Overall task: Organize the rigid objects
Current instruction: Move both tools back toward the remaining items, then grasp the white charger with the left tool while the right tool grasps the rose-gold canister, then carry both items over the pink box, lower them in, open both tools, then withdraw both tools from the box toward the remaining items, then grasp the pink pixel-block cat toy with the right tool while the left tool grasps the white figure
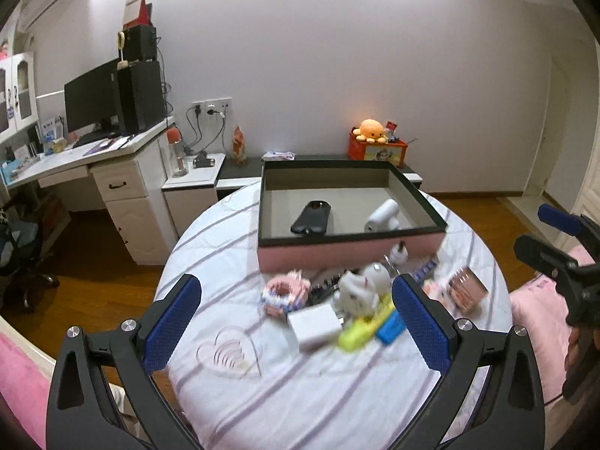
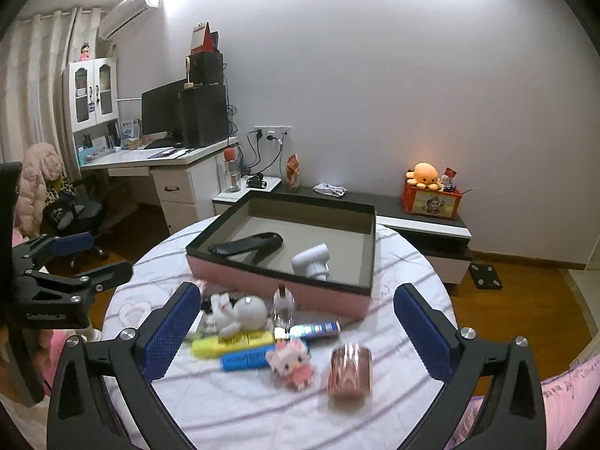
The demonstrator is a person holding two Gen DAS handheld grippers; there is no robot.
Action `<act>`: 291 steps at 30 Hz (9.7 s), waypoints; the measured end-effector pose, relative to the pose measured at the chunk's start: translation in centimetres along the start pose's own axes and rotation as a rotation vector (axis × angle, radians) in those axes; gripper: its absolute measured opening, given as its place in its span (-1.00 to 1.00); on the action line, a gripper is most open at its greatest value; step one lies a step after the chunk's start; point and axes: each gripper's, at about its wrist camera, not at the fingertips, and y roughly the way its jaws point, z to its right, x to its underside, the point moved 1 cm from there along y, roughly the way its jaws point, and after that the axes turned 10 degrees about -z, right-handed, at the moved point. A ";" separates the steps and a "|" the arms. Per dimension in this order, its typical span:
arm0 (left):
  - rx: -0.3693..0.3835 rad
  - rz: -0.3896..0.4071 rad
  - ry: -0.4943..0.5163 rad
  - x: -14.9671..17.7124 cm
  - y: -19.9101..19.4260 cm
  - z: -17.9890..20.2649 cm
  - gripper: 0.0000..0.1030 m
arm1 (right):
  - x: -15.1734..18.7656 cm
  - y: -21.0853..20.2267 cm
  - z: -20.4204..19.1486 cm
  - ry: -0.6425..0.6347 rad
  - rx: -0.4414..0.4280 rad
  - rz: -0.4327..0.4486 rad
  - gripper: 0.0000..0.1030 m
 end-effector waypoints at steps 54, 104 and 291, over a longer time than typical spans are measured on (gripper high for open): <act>0.055 -0.349 -0.070 3.0 15.6 0.2 0.94 | 8.0 11.2 7.7 0.218 0.058 -0.285 1.00; 0.162 -0.092 0.157 -3.4 5.1 3.9 0.25 | 1.4 6.5 2.5 0.052 -0.087 -0.146 -0.08; 0.043 -0.324 -0.033 -0.7 18.3 7.1 0.33 | 7.8 13.1 4.7 0.123 -0.165 -0.288 -0.13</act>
